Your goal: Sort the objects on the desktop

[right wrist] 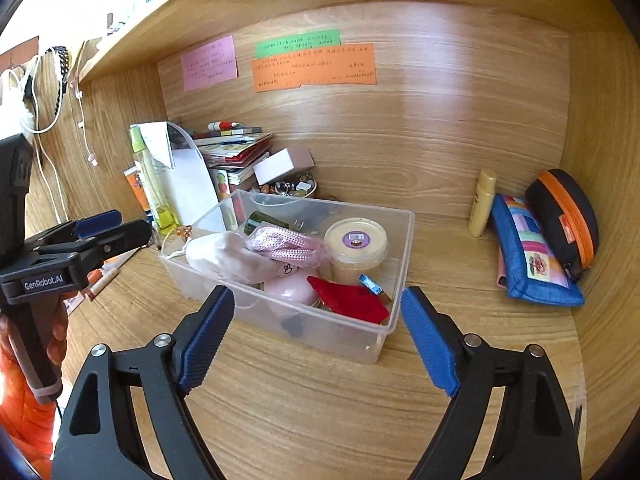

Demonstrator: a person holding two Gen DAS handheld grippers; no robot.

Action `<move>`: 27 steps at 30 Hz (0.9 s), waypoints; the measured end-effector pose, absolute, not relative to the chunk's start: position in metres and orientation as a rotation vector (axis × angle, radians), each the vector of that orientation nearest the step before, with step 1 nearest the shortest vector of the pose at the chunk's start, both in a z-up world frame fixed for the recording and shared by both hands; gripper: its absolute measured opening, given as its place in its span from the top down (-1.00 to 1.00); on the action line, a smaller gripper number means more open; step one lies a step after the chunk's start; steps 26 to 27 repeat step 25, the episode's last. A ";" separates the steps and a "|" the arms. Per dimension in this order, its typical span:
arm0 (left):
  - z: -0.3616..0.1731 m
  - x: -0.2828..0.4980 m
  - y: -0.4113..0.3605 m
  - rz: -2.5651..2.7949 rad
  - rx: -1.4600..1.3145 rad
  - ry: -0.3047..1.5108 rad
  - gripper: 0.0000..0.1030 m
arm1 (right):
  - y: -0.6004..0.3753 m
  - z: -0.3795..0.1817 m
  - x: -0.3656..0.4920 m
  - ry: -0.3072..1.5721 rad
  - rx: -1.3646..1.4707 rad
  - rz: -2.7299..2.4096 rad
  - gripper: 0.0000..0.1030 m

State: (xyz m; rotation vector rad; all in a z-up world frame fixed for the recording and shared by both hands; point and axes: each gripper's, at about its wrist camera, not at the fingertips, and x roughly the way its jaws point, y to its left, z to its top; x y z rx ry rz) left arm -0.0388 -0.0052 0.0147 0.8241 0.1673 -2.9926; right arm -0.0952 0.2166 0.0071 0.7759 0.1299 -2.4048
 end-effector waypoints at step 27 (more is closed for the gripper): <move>0.005 0.012 0.032 -3.069 0.762 0.129 -0.90 | 0.233 0.022 -0.034 0.106 0.670 -2.401 -0.71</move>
